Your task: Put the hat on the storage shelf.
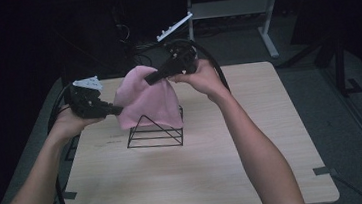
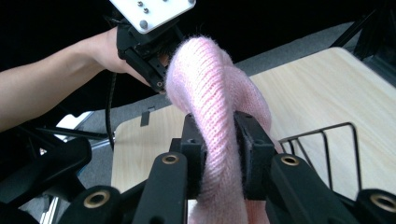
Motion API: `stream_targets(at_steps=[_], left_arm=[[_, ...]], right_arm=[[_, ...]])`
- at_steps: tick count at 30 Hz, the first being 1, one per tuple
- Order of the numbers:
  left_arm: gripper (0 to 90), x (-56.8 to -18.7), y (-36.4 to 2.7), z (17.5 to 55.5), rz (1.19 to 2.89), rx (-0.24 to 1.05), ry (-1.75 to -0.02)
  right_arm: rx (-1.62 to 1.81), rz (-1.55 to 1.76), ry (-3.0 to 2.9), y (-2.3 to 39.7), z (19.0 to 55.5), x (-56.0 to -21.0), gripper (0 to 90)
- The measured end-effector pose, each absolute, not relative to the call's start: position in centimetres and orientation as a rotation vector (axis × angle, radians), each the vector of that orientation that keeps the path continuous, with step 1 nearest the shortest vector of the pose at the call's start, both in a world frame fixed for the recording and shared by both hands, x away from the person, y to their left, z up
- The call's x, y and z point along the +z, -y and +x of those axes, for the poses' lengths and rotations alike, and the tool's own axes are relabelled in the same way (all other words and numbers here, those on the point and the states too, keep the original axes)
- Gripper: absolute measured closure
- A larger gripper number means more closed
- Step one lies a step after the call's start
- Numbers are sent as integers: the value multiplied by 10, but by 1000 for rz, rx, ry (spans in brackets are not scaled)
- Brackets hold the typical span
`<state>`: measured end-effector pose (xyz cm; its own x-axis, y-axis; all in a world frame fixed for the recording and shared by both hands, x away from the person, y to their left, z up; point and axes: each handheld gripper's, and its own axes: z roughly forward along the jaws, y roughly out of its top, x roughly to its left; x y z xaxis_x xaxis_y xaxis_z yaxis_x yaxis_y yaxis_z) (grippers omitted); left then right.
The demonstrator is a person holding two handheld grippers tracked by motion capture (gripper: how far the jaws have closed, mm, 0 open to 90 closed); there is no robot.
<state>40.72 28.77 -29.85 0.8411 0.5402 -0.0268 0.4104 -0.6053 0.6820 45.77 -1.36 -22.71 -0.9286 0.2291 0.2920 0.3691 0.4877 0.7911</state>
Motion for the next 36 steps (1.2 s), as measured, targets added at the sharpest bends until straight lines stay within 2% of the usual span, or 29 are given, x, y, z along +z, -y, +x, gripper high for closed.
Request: stream_targets(at_steps=[19, 36], left_arm=[[837, -319, -282, 405, 2428, 277, -712], [837, -347, -284, 405, 2455, 243, -743]], right_arm=[[-1337, -534, 2568, 7, 454, -259, 734], [-1279, -536, 2557, 0, 454, -287, 729]])
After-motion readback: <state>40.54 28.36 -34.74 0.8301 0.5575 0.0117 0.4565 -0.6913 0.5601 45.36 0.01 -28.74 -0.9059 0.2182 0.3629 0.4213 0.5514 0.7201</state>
